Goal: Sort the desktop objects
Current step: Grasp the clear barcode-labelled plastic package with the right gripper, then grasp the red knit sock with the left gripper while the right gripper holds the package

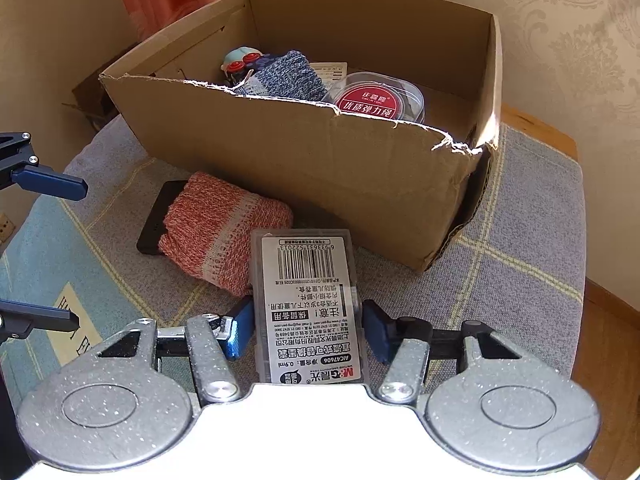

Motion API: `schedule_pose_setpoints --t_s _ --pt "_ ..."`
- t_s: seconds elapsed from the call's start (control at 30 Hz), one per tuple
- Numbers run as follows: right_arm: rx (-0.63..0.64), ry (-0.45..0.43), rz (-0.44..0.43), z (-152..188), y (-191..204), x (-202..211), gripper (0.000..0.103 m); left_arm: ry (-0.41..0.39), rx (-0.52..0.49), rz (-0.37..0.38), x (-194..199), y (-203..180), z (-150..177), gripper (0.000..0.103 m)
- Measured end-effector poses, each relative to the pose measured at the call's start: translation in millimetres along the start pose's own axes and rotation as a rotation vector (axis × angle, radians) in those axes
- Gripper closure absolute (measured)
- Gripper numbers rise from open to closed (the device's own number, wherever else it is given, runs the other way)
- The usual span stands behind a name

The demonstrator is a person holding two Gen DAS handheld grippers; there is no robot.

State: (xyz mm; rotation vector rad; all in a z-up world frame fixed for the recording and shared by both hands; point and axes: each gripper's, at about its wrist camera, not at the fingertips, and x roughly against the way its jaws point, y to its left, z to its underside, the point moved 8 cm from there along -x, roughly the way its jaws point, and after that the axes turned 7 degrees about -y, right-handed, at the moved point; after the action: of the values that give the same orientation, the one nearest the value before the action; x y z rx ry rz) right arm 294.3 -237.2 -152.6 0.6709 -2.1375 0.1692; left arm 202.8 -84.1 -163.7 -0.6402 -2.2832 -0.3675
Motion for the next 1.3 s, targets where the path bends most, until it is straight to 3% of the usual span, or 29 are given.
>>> schedule_pose_setpoints --t_s 0.2,0.4,0.63,0.87,1.07,1.3 --pt "-0.001 0.012 0.041 16 0 12 0.042 -0.031 -0.062 -0.005 -16 -8 -8 0.013" --pt "-0.058 -0.003 0.048 28 -4 23 0.042 -0.050 -0.146 -0.070 -47 -13 -13 0.013" --pt "-0.105 -0.019 0.041 38 -6 33 0.041 -0.020 -0.115 -0.104 -80 -4 -13 0.013" --pt "-0.117 -0.020 0.029 40 -6 33 0.041 -0.004 -0.059 -0.028 -83 -8 -10 0.013" --pt "-0.103 0.002 0.035 41 -5 36 0.042 0.018 -0.121 0.079 -71 -24 -4 0.014" --pt "-0.057 0.031 0.053 42 -7 35 0.041 0.005 -0.188 0.024 -80 -10 -11 0.014"
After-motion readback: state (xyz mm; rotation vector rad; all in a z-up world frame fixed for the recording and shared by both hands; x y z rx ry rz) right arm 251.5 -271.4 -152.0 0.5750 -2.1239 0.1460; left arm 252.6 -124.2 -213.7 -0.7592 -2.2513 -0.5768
